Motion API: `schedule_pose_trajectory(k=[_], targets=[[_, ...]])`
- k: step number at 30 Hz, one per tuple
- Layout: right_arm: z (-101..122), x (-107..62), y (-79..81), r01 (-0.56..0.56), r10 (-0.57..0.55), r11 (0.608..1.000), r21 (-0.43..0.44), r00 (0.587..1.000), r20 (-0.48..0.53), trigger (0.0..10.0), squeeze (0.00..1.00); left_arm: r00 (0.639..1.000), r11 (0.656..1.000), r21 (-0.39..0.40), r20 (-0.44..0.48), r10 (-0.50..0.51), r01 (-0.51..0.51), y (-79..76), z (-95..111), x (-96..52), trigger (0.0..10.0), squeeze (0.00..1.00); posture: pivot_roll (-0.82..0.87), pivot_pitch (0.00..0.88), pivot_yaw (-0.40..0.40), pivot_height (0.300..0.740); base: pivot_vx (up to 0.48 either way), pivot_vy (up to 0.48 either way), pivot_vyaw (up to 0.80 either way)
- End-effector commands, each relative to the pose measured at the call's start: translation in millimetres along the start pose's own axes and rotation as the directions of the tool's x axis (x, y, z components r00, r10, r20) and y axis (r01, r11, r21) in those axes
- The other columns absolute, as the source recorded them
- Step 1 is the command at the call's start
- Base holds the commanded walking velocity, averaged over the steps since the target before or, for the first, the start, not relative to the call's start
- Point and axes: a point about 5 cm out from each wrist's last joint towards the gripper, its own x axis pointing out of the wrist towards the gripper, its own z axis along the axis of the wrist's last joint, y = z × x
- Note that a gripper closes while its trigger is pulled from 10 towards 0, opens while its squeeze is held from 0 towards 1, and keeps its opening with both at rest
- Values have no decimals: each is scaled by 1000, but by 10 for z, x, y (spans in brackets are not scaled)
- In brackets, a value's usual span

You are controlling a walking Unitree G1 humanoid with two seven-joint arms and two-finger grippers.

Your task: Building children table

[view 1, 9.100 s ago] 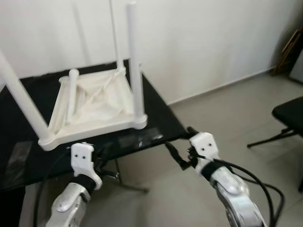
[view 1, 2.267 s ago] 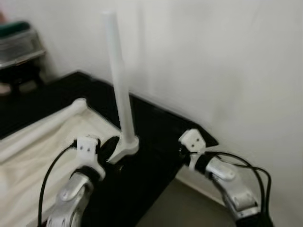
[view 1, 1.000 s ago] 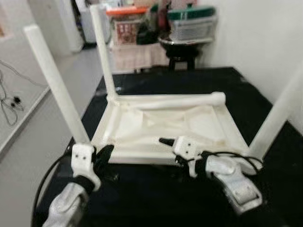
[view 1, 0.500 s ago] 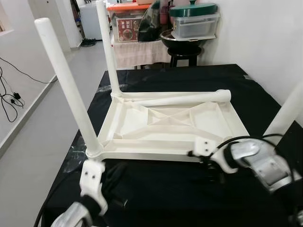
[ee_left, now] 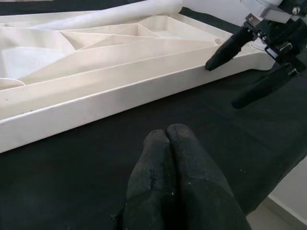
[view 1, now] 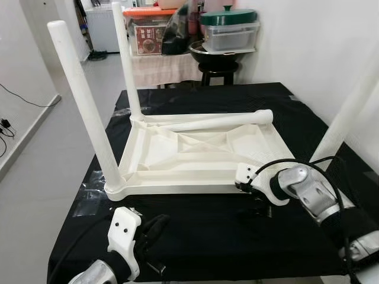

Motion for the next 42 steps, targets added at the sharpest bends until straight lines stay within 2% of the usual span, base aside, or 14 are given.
schedule_pose_trajectory(k=[1, 6, 11, 12, 13, 16, 23, 24, 25, 30, 37, 42], targets=[[152, -60, -49, -4, 6, 999, -38, 998, 56, 10000, 0, 1000, 1000, 24, -21, 11, -11, 26, -14, -20, 10000, 0, -32, 0, -6, 740, 0, 0, 0], [234, -91, -118, -25, 28, 998, -55, 998, 59, 10000, 0, 1000, 999, 27, -16, 19, -19, 41, -11, -30, 10000, 0, -26, 0, -9, 740, 0, 0, 0], [264, -20, -191, -5, 7, 998, -56, 999, 36, 10000, 0, 1000, 999, 32, -16, 19, -19, 46, -4, -27, 10000, 0, -20, 0, -14, 740, 0, 0, 0], [231, 21, -217, 22, -23, 998, -53, 1000, -12, 10000, 0, 1000, 999, 33, -16, 19, -19, 46, -3, -28, 10000, 0, -20, 0, -14, 740, 0, 0, 0], [231, 21, -217, 22, -23, 998, -53, 1000, -12, 10000, 0, 1000, 999, 33, -16, 19, -19, 46, -3, -28, 10000, 0, -20, 0, -14, 740, 0, 0, 0], [107, 119, -269, 80, -84, 996, -35, 984, -157, 10000, 0, 1000, 999, 35, -15, 21, -21, 46, -3, -28, 10000, 0, -20, 0, -18, 740, 0, 0, 0], [71, 191, -265, 76, -72, 997, 9, 967, -243, 10000, 0, 1000, 999, 39, -13, 23, -22, 46, -1, -19, 10000, 0, -21, 0, -20, 740, 0, 0, 0], [97, 212, -278, 80, -70, 996, 31, 966, -249, 4314, 0, 1000, 999, 41, -12, 24, -23, 45, 0, -12, 10000, 0, -20, 0, -22, 740, 0, 0, 0], [131, 221, -296, 87, -73, 995, 48, 966, -246, 0, 0, 1000, 999, 43, -12, 25, -24, 44, 0, -7, 10000, 0, -19, 0, -24, 740, 0, 0, 0], [195, 238, -329, 90, -75, 994, 55, 969, -235, 0, 0, 1000, 999, 46, -10, 27, -27, 41, 0, 5, 10000, 0, -20, 0, -27, 740, 0, 0, 0], [177, 281, -298, 71, -65, 997, 17, 966, -250, 0, 0, 1000, 998, 46, -4, 31, -31, 37, 5, 27, 10000, 0, -25, 0, -28, 740, 0, 0, 0], [185, 313, -278, 61, -54, 998, 22, 967, -250, 0, 0, 1000, 998, 47, -4, 29, -29, 37, 8, 33, 10000, 0, -27, 0, -28, 740, 0, 0, 0]])
